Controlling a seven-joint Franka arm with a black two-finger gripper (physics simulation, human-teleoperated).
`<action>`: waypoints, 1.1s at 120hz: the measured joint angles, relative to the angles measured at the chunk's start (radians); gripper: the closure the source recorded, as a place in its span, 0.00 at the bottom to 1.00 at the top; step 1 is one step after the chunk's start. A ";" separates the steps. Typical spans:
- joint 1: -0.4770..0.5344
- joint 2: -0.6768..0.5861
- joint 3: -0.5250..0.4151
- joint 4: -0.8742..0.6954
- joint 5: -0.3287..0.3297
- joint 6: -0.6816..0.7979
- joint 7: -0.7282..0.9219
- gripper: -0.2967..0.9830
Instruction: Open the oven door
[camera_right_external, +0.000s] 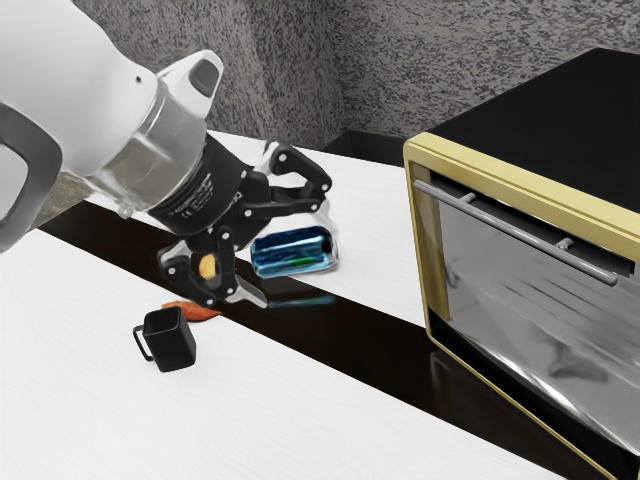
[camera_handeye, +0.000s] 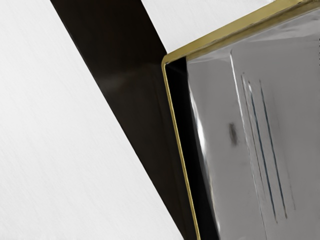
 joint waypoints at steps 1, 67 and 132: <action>-0.001 0.002 0.000 0.000 0.001 0.004 -0.009 0.23; 0.006 0.168 -0.051 0.104 0.017 0.132 -0.427 0.23; 0.089 0.278 -0.097 0.167 0.018 0.142 -0.405 0.23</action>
